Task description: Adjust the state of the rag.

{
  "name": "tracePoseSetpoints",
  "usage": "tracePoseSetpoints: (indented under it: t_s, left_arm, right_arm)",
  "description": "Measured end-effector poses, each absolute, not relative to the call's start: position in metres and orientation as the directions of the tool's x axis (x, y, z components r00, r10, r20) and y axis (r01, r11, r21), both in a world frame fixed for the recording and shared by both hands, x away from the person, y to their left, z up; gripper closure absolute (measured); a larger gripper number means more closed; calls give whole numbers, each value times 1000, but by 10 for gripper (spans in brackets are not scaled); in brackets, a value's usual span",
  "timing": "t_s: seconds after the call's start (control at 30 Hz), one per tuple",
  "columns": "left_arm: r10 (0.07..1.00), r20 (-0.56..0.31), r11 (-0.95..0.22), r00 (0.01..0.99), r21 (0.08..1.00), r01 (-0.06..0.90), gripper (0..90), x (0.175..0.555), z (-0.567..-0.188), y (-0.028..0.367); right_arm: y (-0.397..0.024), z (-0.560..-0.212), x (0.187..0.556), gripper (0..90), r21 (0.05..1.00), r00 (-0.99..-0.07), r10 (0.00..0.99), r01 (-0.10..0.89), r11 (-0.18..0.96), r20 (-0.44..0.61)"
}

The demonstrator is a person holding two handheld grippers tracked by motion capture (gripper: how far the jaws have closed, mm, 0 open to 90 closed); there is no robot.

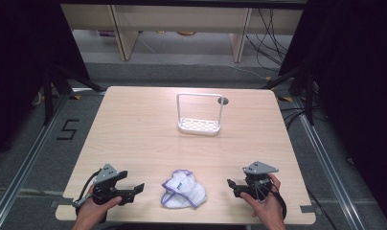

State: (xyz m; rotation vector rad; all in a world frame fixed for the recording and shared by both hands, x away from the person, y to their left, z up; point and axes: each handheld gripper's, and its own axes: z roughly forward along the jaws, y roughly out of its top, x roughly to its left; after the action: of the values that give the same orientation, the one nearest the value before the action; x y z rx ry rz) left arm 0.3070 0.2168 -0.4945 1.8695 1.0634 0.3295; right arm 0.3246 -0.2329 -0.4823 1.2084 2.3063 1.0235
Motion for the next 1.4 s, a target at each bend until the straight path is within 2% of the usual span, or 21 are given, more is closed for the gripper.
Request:
tracePoseSetpoints:
  t_s: [0.47, 0.6, 0.87, 1.23, 1.4]
  left_arm:
    - [786, -193, -195, 587, 823, 533, 148, 309, -497, 218]
    - [790, -189, -198, 583, 822, 534, 148, 310, -497, 219]
    - [802, -188, -187, 566, 821, 539, 148, 310, -498, 219]
    - [804, -182, -195, 566, 818, 541, 151, 311, -498, 222]
    - [803, -179, -196, 569, 822, 535, 151, 311, -498, 221]
  right_arm:
    - [-224, -477, 324, 244, 753, -618, 784, 544, 370, 61]
    - [-217, -470, 323, 305, 779, -649, 755, 519, 353, 90]
    - [-187, -456, 323, 434, 799, -755, 653, 429, 422, 60]
    - [-125, -446, 322, 494, 782, -865, 499, 350, 516, 58]
    - [-107, -445, 322, 520, 775, -884, 465, 321, 544, 40]
